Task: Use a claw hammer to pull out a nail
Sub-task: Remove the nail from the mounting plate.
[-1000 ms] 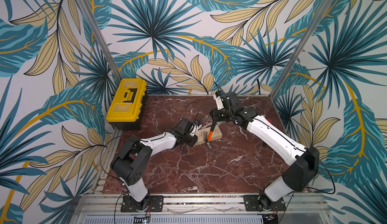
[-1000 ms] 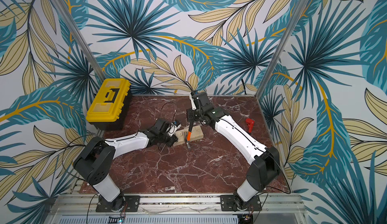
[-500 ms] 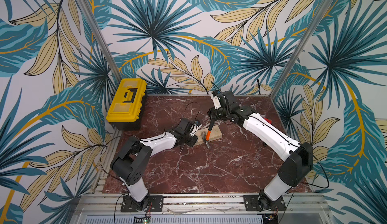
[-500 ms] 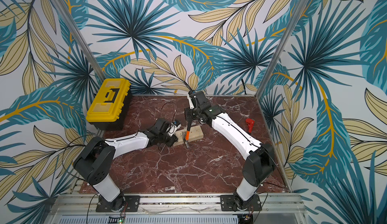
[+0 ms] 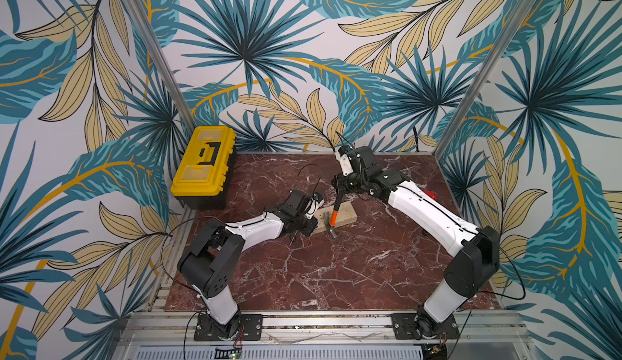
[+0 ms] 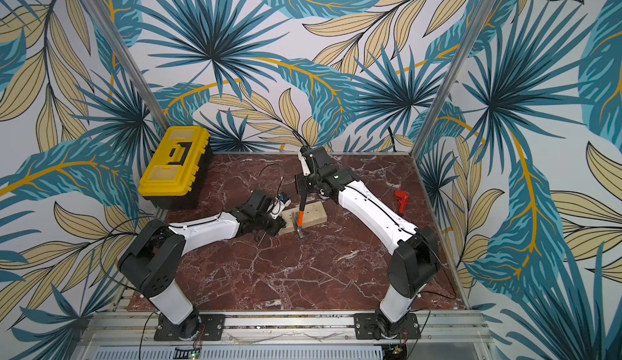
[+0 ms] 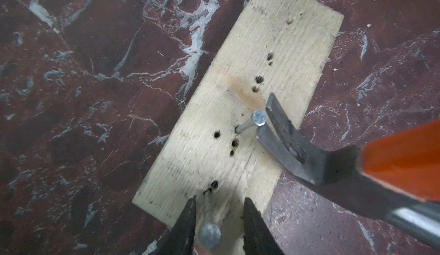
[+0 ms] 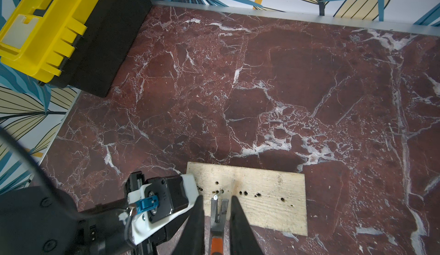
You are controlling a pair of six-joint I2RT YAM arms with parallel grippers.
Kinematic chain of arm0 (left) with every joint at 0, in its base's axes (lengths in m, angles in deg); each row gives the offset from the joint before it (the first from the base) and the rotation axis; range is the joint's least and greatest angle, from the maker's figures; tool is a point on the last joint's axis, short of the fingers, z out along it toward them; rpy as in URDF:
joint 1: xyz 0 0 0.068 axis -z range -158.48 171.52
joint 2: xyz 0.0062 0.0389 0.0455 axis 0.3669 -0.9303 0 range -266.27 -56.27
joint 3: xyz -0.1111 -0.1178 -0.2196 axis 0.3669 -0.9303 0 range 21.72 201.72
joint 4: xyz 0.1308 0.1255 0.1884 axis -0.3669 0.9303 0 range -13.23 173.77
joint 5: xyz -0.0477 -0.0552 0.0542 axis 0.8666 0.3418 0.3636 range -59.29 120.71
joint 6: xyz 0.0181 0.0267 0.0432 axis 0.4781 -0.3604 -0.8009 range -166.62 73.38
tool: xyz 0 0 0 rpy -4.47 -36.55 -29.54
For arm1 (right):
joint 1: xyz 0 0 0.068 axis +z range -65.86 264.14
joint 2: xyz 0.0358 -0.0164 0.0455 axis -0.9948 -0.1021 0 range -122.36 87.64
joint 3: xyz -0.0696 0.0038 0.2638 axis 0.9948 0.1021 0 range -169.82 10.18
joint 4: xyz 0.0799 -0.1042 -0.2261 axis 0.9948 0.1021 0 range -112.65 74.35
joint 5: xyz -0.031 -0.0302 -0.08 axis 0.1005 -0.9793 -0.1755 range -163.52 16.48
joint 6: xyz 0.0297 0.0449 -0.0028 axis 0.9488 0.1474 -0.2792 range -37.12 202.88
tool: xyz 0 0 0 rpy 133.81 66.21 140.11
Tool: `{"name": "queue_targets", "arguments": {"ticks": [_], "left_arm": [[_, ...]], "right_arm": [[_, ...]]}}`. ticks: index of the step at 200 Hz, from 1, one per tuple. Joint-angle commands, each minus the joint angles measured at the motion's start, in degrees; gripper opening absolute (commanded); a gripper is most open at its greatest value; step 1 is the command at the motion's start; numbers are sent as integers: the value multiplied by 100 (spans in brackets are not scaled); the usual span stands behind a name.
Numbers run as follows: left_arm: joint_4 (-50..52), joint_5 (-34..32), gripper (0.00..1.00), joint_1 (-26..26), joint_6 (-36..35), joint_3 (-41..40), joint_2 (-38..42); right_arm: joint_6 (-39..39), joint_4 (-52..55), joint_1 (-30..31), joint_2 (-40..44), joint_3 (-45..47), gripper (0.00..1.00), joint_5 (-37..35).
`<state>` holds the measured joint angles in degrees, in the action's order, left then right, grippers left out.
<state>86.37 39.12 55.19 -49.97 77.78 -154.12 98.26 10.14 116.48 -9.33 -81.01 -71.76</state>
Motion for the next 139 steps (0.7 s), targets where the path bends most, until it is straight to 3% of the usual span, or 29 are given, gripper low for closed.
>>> {"name": "queue_targets", "arguments": {"ticks": [1, 139], "left_arm": [[135, 73, 34, 8, 56, -132, -165], [239, 29, 34, 5, 122, -56, -279]], "right_arm": [[-54, -479, 40, 4, -181, 0, 11], [-257, -1129, 80, 73, 123, 0, -87]]}}
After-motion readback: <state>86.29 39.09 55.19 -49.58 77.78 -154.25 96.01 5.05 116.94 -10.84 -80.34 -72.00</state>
